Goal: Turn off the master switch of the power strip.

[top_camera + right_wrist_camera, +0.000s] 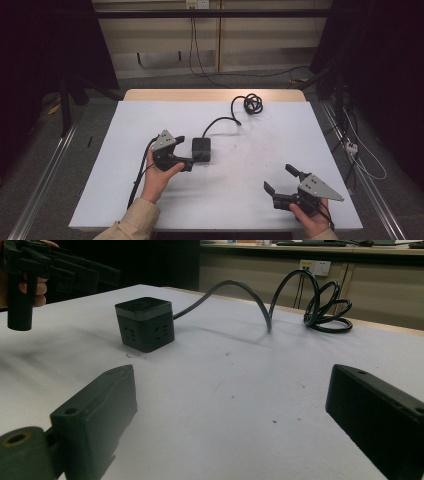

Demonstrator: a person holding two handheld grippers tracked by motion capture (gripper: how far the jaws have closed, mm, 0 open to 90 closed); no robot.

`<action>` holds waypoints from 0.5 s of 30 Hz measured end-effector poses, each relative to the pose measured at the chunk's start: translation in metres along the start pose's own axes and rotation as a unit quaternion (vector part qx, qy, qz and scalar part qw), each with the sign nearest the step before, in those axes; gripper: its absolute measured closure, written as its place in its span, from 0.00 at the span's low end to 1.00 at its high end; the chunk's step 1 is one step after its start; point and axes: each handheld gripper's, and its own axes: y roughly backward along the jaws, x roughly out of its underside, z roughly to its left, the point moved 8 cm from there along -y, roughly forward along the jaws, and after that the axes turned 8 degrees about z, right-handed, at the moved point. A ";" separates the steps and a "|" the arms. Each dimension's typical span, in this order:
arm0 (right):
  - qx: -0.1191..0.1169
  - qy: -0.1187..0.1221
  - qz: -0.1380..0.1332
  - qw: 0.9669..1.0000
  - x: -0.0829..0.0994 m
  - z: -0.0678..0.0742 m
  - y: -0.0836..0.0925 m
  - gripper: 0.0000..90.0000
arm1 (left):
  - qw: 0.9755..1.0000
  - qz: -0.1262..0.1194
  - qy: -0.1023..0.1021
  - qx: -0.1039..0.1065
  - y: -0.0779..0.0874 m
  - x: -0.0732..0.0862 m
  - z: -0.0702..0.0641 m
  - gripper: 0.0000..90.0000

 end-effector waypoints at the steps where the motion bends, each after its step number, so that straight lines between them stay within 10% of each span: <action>1: 0.000 0.001 -0.001 1.000 0.000 0.000 0.000 0.06 | 1.000 0.001 0.000 0.000 0.000 0.000 0.000 0.06; 15: -0.001 0.001 0.000 1.000 0.000 0.000 0.000 0.06 | 1.000 0.007 -0.003 0.006 -0.006 -0.004 -0.003 0.13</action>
